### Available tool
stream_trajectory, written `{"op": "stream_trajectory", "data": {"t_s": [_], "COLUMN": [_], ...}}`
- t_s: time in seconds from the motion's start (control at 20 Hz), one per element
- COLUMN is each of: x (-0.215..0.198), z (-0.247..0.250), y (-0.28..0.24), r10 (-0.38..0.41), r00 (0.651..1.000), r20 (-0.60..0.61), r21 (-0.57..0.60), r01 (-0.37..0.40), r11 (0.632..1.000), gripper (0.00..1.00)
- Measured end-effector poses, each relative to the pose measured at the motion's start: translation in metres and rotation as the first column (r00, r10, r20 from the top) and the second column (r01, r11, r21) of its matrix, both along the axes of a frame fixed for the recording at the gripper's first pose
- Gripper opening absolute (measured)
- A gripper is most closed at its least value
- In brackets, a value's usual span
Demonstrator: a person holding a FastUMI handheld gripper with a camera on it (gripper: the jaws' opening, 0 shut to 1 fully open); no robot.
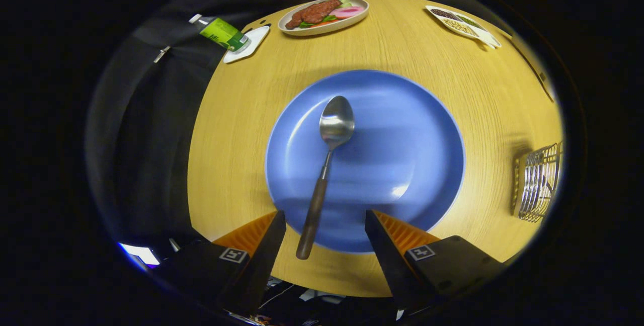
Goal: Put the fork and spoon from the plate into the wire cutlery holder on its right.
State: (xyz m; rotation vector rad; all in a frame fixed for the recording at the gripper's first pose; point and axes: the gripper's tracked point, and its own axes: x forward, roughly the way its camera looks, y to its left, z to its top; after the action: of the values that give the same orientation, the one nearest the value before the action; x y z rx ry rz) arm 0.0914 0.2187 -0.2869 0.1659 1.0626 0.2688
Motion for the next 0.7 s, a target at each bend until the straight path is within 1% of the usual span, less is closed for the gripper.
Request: {"op": "stream_trajectory", "data": {"t_s": [0.1, 0.15, 0.2, 0.25, 0.3, 0.35, 0.4, 0.45, 0.5, 0.55, 0.6, 0.7], "x": [-0.001, 0.001, 0.004, 0.002, 0.003, 0.002, 0.001, 0.002, 0.0, 0.001, -0.001, -0.003], "z": [-0.006, -0.006, -0.008, -0.008, -0.008, -0.011, -0.013, -0.013, -0.016, -0.014, -0.015, -0.018], "y": [0.001, 0.0, 0.001, 0.001, 0.001, 0.001, 0.002, 0.005, 0.005, 0.005, 0.006, 0.006], "r10": [-0.018, -0.029, -0.033, -0.033, -0.039, -0.037, -0.031, -0.022, -0.015, -0.007, 0.015, 0.046], "r00": [0.999, 0.999, 0.999, 0.999, 0.998, 0.998, 0.998, 0.998, 0.997, 0.998, 0.997, 0.996], "r20": [-0.027, -0.025, -0.026, -0.04, -0.041, -0.05, -0.06, -0.061, -0.07, -0.063, -0.069, -0.08], "r21": [0.008, 0.004, 0.009, 0.002, 0.002, -0.001, -0.009, -0.005, -0.009, -0.006, -0.005, 0.003], "r01": [0.018, 0.03, 0.033, 0.033, 0.039, 0.037, 0.03, 0.022, 0.014, 0.007, -0.015, -0.046], "r11": [1.0, 1.0, 0.999, 0.999, 0.999, 0.999, 0.999, 1.0, 1.0, 1.0, 1.0, 0.999], "gripper": [0.97, 0.86, 0.83, 0.74, 0.7, 0.58, 0.5, 0.38, 0.33, 0.2, 0.17, 0.17]}}
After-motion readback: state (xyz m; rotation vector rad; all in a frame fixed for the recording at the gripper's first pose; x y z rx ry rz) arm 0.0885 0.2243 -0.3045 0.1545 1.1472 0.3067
